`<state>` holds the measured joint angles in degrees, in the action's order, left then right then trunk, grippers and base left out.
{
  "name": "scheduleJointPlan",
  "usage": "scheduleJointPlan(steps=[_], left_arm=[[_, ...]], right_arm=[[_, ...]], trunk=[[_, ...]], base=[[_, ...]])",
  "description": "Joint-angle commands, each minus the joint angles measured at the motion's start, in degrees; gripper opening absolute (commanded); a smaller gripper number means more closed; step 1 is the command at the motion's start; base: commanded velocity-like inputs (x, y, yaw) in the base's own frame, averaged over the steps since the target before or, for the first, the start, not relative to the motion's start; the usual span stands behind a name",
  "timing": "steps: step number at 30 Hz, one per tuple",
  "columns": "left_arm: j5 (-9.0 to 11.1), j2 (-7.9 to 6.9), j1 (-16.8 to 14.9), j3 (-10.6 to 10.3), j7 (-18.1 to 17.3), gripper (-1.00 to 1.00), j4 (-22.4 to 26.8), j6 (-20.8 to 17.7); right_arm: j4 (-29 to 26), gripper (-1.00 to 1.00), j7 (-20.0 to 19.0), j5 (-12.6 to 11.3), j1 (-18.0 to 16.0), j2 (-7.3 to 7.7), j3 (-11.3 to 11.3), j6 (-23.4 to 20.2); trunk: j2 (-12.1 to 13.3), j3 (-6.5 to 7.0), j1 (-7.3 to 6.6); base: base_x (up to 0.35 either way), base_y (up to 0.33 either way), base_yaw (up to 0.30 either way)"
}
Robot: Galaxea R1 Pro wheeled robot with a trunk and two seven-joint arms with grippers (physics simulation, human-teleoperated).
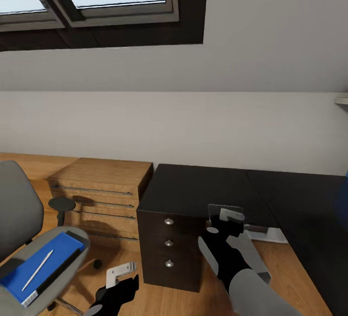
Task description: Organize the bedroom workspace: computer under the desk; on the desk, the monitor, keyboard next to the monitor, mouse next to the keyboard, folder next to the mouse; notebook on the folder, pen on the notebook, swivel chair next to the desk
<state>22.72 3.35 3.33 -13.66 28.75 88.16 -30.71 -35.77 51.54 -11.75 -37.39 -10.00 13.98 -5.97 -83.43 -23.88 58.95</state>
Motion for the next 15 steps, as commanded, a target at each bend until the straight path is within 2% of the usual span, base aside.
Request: scheduleJointPlan(steps=[1,3,8,15], left_arm=[[0.6,-0.01,0.0,-0.1,0.5,1.0,0.1,-0.1],[0.6,-0.01,0.0,-0.1,0.5,1.0,0.1,-0.1],[0.6,-0.01,0.0,-0.1,0.5,1.0,0.1,-0.1],[0.5,-0.01,0.0,-0.1,0.5,1.0,0.1,-0.1]], right_arm=[[0.0,1.0,0.4,-0.1,0.0,0.0,0.2,-0.6],[0.0,1.0,0.3,-0.1,0.0,0.0,0.2,-0.5],[0.2,1.0,0.3,-0.1,0.0,0.0,0.2,-0.5],[0.2,1.0,0.3,-0.1,0.1,0.0,0.2,-0.4]], trunk=[[0.0,-0.05,-0.01],[0.0,-0.05,-0.01],[0.0,-0.05,-0.01],[0.0,-0.05,-0.01]], base=[[-0.187,0.284,0.005],[-0.191,0.282,0.032],[-0.194,0.211,0.247],[-0.061,0.056,0.271]])
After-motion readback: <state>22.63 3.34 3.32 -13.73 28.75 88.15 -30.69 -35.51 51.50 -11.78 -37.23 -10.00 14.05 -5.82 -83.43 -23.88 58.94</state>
